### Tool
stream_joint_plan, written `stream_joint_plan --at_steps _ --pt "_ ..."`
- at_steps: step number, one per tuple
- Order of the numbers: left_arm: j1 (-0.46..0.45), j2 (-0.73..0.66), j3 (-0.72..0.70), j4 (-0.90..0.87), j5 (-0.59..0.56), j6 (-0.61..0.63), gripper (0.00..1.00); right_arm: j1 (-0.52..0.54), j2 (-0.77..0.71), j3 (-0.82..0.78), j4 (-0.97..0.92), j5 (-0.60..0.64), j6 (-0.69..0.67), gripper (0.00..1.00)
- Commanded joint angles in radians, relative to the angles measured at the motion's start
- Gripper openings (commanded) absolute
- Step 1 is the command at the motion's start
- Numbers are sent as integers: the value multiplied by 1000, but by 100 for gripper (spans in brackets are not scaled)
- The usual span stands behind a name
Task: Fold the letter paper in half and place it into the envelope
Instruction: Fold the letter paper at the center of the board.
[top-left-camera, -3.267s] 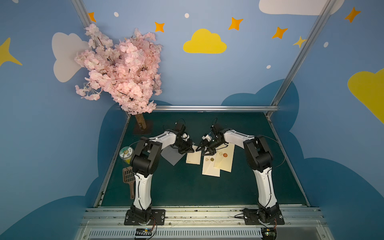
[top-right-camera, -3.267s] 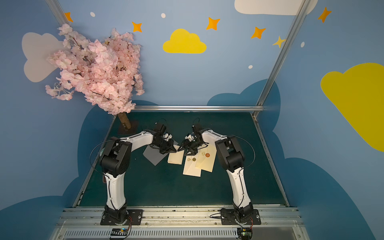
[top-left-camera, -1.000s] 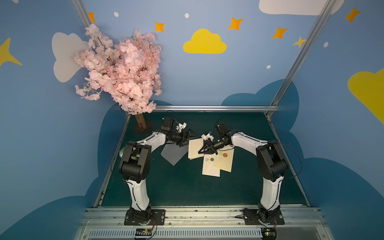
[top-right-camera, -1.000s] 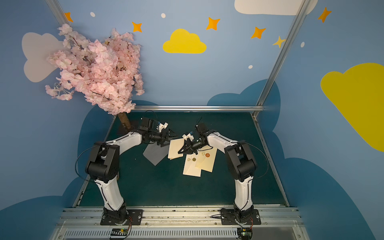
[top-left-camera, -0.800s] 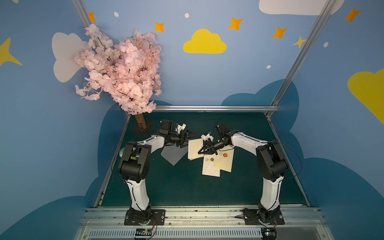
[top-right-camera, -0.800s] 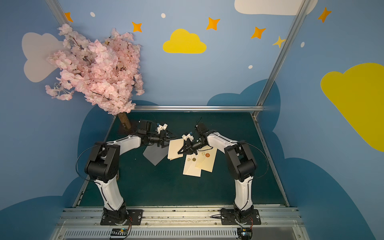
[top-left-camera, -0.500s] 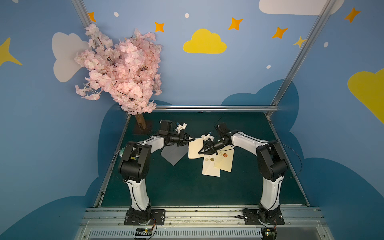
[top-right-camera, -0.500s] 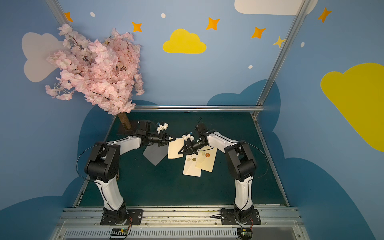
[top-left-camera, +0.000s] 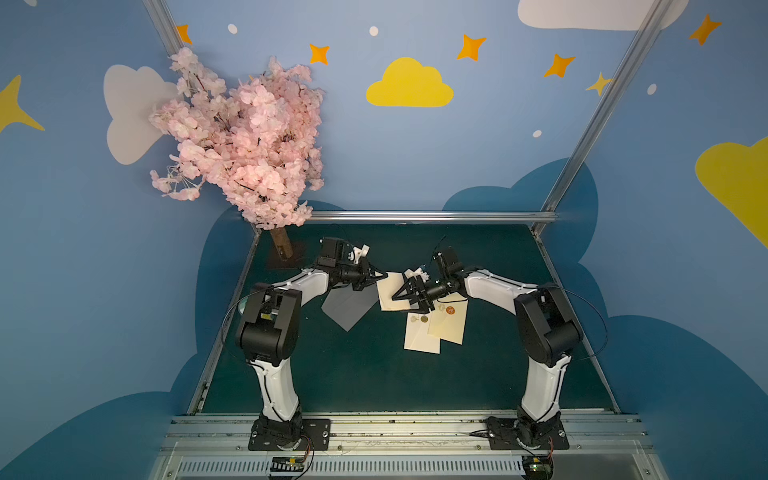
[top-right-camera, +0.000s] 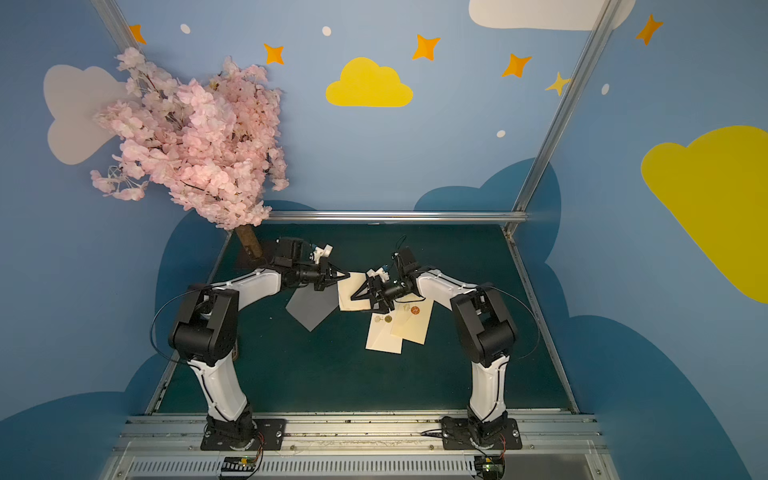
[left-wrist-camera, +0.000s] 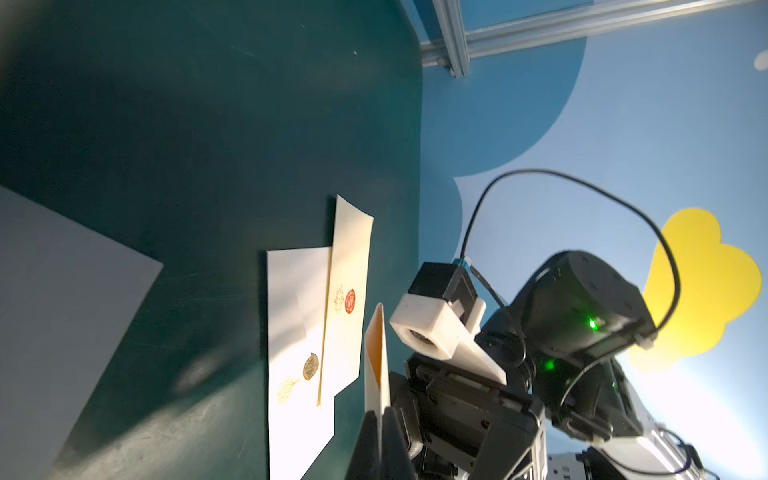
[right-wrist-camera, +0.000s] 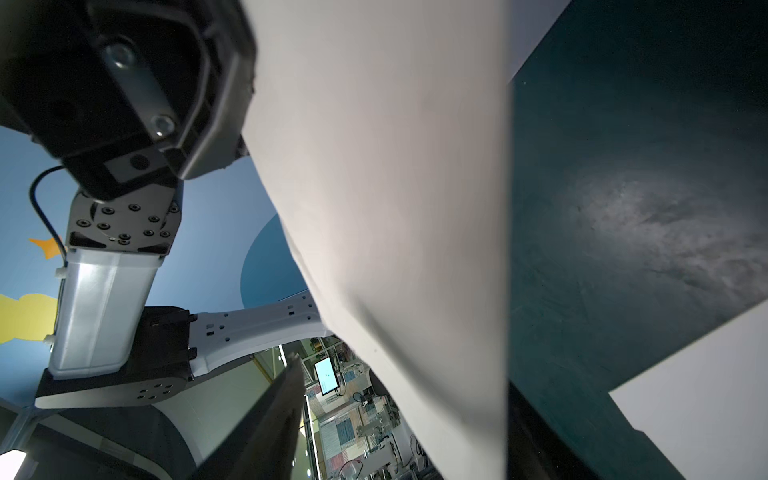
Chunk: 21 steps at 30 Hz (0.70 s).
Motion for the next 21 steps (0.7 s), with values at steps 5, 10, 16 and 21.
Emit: stream_joint_plan --at_steps 5,10,16,21 --pt "-24 -94 7 1 -285 -175 3 23 35 -81 735 110 614 66" --pt "-60 -128 -49 111 -438 -280 3 40 71 -52 864 205 770 60" --pt "-110 -174 -89 156 -580 -290 3 34 22 -26 727 280 727 44" --pt "-120 -216 -127 196 -621 -284 3 22 -12 -28 610 294 663 29"
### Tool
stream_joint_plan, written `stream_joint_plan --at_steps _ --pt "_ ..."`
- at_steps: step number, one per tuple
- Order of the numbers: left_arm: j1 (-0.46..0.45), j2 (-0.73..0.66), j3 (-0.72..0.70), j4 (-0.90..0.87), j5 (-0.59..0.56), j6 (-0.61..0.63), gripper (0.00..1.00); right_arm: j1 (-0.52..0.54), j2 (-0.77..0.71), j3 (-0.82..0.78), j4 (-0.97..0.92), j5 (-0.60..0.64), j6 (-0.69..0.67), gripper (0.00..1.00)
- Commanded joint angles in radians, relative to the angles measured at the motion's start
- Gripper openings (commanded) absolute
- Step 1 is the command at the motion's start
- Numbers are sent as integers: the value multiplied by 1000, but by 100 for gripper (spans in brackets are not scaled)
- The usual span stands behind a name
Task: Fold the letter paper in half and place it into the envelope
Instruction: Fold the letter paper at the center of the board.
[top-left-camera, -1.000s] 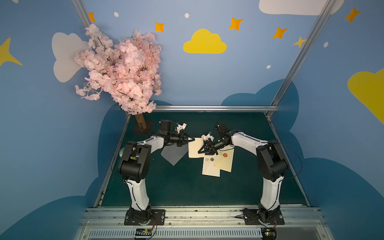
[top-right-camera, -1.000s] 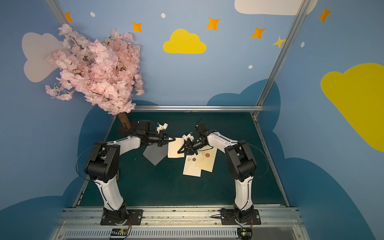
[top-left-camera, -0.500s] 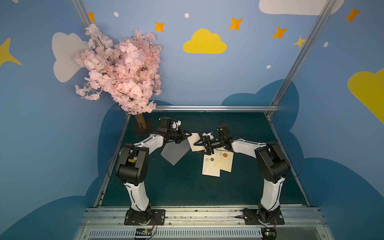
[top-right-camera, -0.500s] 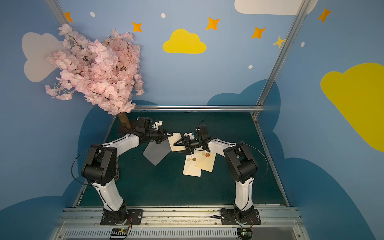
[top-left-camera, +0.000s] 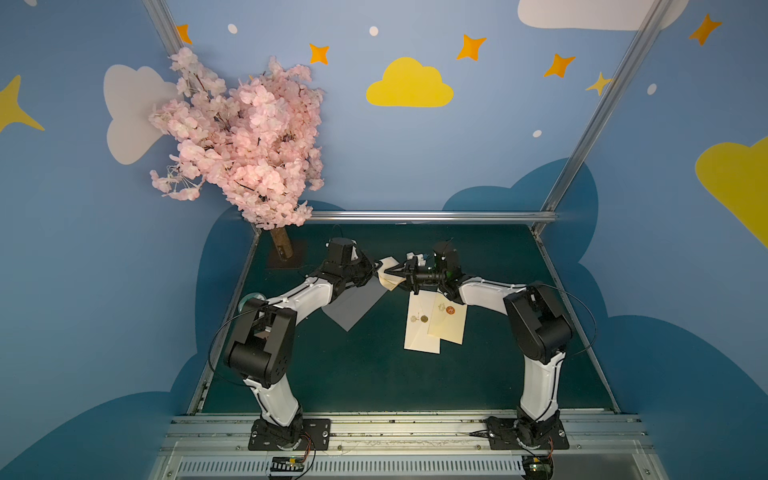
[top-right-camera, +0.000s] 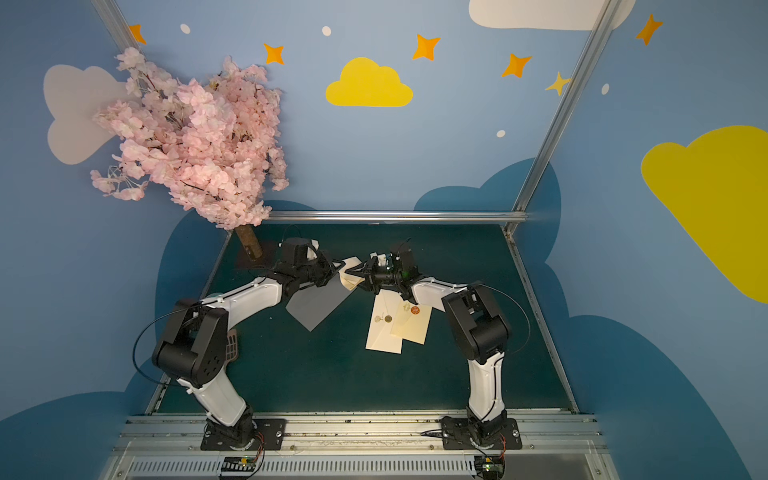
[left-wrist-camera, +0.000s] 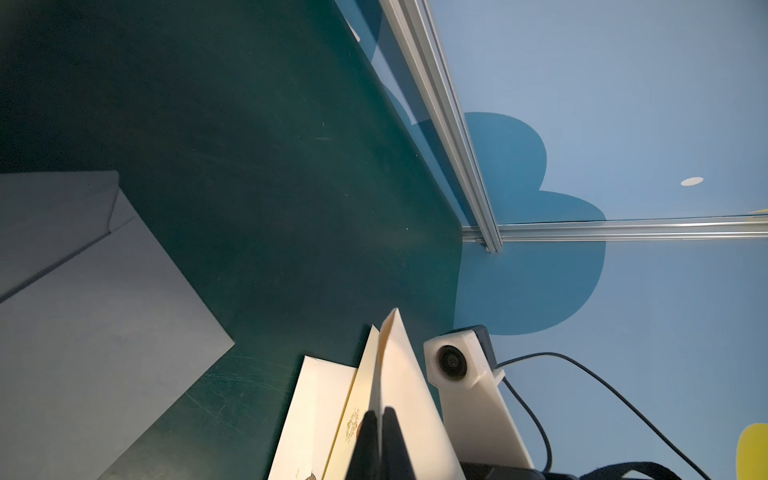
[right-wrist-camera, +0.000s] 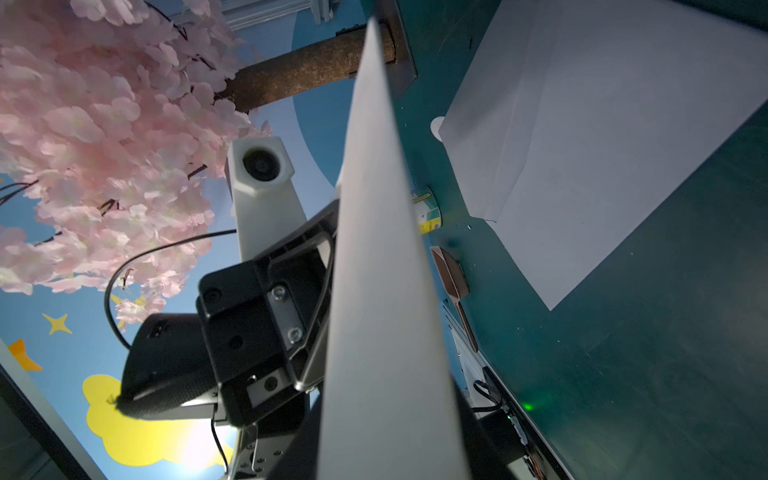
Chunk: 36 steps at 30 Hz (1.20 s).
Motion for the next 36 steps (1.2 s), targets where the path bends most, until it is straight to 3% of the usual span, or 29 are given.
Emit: stream_joint_plan --at_steps 1,5,7,12,15,21,25,26,27,30,36 --pt "-6 -55 -22 63 -57 -7 3 -8 -56 13 -73 39 -32 29" --pt "2 -60 -43 104 -39 -15 3 -15 -67 -7 -87 36 -47 23" --pt "2 -64 -49 115 -39 -20 3 -17 -68 -12 -90 34 -51 25" --pt "9 -80 -83 180 -53 -50 3 -22 -81 -24 -104 34 -51 57" --pt "10 -80 -88 209 -52 -57 3 -23 -93 -43 -105 41 -47 60" --pt "9 -80 -97 231 -57 -73 3 -25 -94 -72 -55 50 -17 34" --pt "7 -77 -102 241 -26 -76 5 -36 -94 -72 -62 43 -31 8" --pt "10 -78 -100 240 -12 -70 12 -41 -94 -72 -63 39 -35 2" --pt "12 -78 -98 238 3 -63 28 -44 -96 -72 -68 34 -43 0" --pt "25 -64 -49 147 68 -17 96 -60 -112 -70 -105 7 -88 0" --pt "56 13 83 -19 271 125 100 -90 -116 -66 -107 -137 -162 0"
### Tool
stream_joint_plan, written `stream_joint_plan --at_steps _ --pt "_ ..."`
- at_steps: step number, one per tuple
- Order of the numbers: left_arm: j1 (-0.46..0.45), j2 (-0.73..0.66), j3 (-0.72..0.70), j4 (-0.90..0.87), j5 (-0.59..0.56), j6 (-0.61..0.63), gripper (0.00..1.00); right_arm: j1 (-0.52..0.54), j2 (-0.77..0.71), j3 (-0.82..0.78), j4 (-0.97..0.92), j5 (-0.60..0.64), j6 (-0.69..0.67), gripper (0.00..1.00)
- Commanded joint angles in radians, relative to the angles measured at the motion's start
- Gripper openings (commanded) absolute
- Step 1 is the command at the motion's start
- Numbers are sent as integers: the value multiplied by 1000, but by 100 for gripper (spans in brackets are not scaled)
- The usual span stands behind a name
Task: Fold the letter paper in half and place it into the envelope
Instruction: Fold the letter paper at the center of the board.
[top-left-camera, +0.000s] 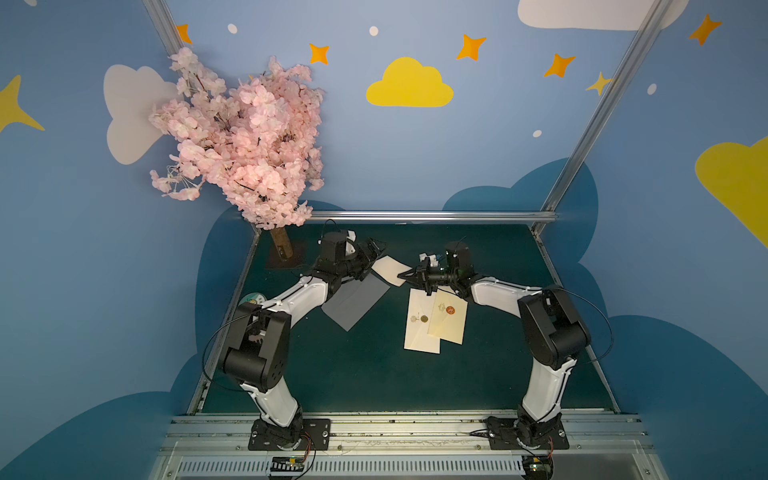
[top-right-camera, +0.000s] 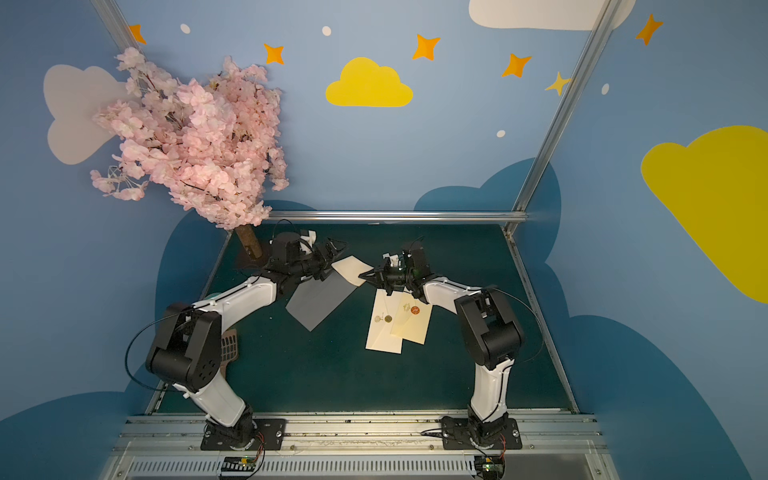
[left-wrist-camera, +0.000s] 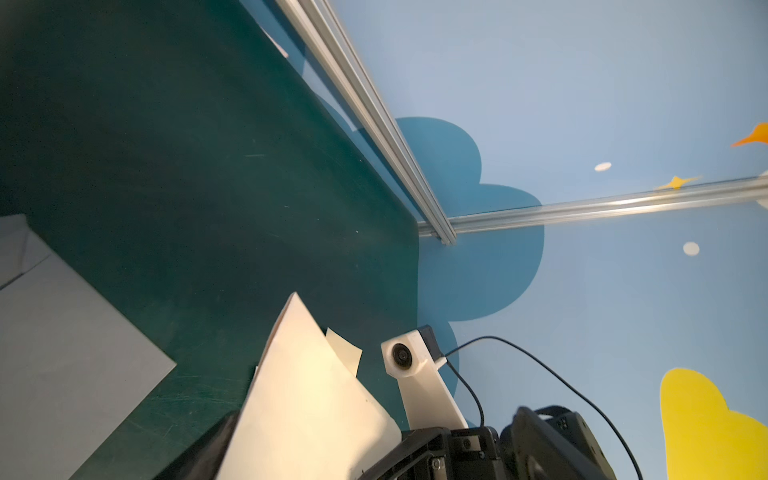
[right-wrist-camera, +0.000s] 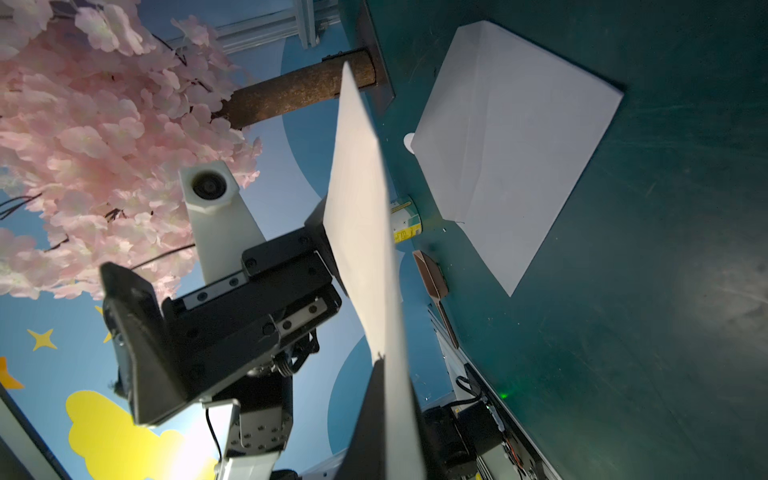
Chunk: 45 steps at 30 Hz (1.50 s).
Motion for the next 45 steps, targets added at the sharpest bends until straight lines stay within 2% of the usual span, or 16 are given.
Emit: stream_joint_plan --at_steps 1,6,9,15,17,20,25,31,34,36,39,41,43,45 --pt "19 37 45 -80 164 108 99 -14 -39 -8 19 -119 -52 0" --pt "57 92 68 -75 321 172 100 -29 -48 -20 43 -228 -84 0" --pt "73 122 77 -71 397 198 100 -37 -61 -3 -34 -265 -156 0" --pt "92 142 86 -45 471 219 92 -49 -86 115 -428 -298 -459 0" --pt "91 152 92 -30 500 213 85 -50 -76 167 -562 -302 -553 0" --pt "87 157 82 17 535 181 76 -56 -60 211 -654 -305 -617 0" --pt "71 136 64 26 548 146 62 -61 -35 283 -792 -309 -686 0" --pt "36 110 108 -118 491 184 59 -58 -32 357 -1007 -285 -759 0" --pt "17 104 116 -136 473 172 56 -59 -11 428 -1140 -271 -823 0" --pt "7 101 121 -138 469 172 46 -63 8 471 -1186 -252 -835 0" --pt "-7 113 133 -148 473 174 20 -66 68 569 -1250 -214 -882 0" --pt "-19 122 147 -174 482 183 8 -64 85 603 -1276 -185 -885 0" --pt "-28 121 169 -236 463 192 3 -61 72 573 -1229 -176 -839 0" --pt "-39 120 188 -241 453 180 2 -53 44 516 -1172 -167 -803 0"
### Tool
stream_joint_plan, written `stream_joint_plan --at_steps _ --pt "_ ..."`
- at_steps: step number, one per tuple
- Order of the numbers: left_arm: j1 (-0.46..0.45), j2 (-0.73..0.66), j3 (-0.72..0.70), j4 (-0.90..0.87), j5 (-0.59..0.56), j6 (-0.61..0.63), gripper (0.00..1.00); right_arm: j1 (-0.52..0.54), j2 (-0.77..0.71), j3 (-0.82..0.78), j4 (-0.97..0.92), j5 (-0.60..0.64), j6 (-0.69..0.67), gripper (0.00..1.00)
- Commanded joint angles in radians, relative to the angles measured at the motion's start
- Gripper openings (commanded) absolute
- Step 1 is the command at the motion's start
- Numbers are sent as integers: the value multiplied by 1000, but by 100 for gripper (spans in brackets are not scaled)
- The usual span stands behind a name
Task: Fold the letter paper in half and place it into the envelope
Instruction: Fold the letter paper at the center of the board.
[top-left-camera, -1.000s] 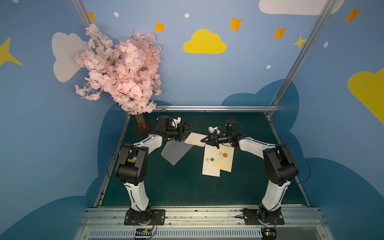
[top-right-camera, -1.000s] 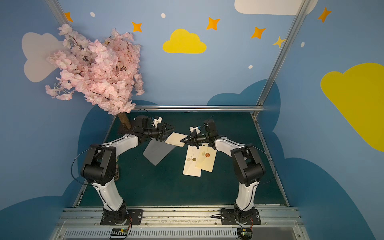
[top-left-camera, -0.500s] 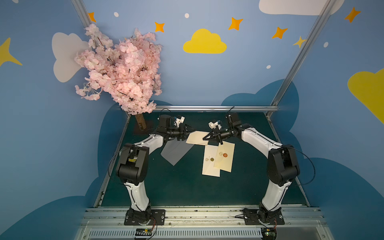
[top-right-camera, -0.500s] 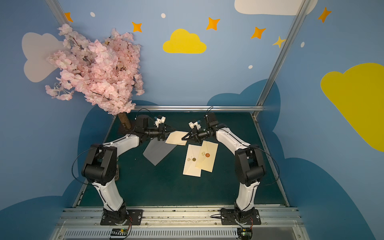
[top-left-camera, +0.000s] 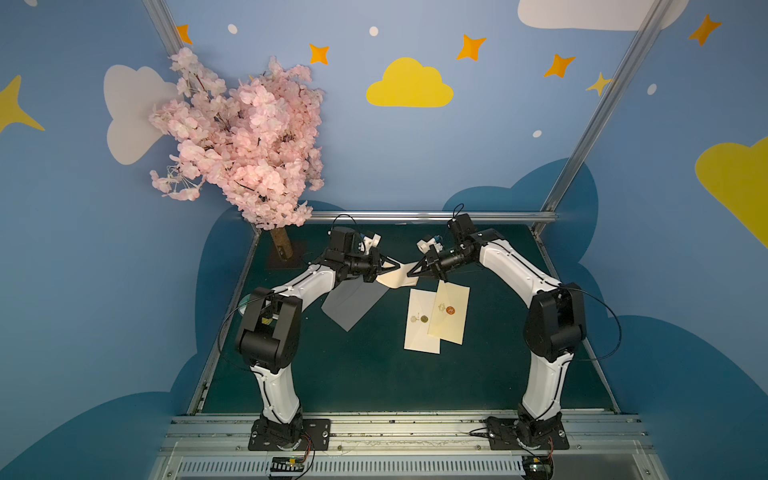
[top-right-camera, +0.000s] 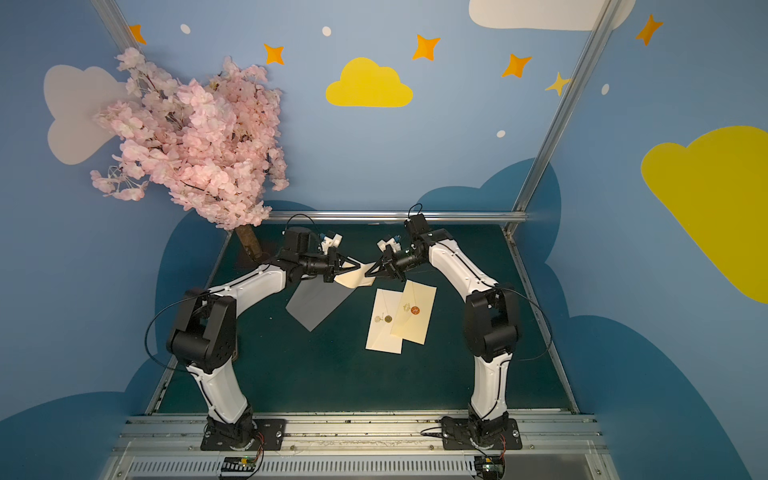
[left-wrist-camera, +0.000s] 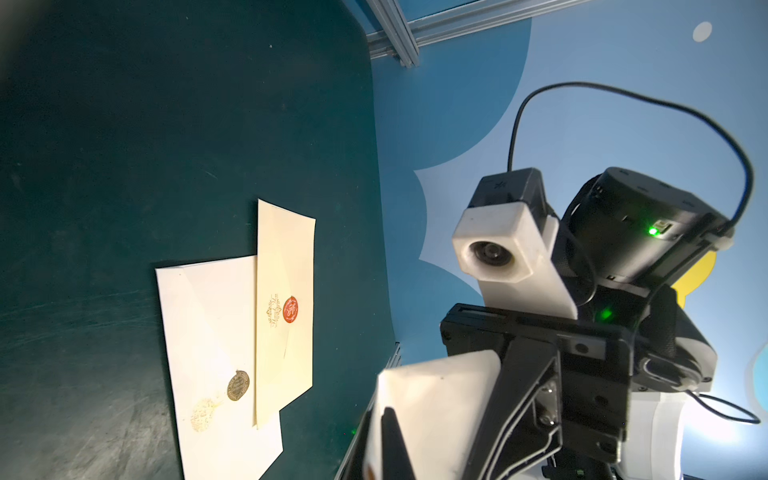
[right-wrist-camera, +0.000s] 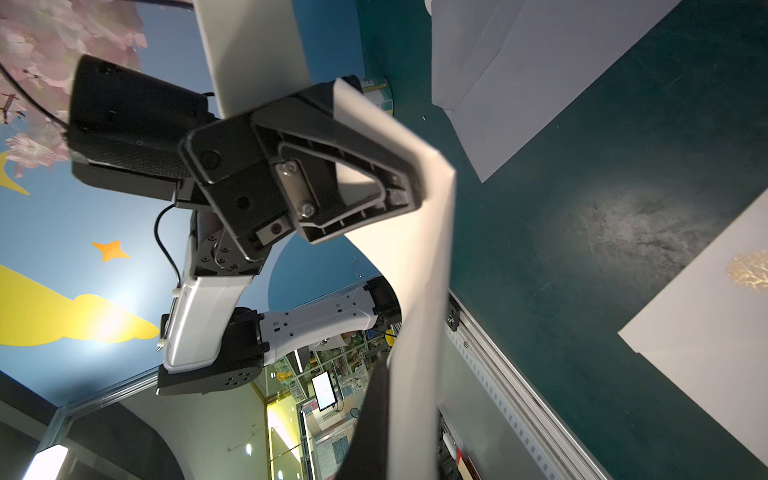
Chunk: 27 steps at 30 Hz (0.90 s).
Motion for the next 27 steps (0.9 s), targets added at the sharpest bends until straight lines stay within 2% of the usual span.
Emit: stream_joint_plan --at_steps 1,2,5,6,8,10,14,16,20,23,27 --pt "-22 -15 58 -87 -2 24 2 8 -26 -54 13 51 23 0" --pt "-23 -15 82 -130 -18 49 2 6 -29 -69 27 58 29 8" --pt "-23 -31 98 -187 -88 98 2 -1 -11 -44 51 72 44 57" --pt "-22 -35 91 -187 -107 95 2 -1 1 -19 54 75 47 66" --pt "-23 -40 82 -197 -139 85 2 3 16 19 51 94 66 76" --pt "-22 -60 61 -207 -192 64 2 10 8 5 110 105 141 78" --pt "-21 -112 -24 -126 -309 -14 2 28 -55 -158 412 130 412 78" --pt "-22 -125 -63 -63 -348 -63 2 42 -77 -220 508 153 495 78" --pt "-25 -130 -106 29 -417 -135 2 75 -118 -364 707 219 658 78" --pt "-24 -133 -131 102 -462 -175 2 91 -159 -509 949 289 820 77" --pt "-27 -127 -157 190 -500 -229 2 101 -182 -571 1066 352 887 72"
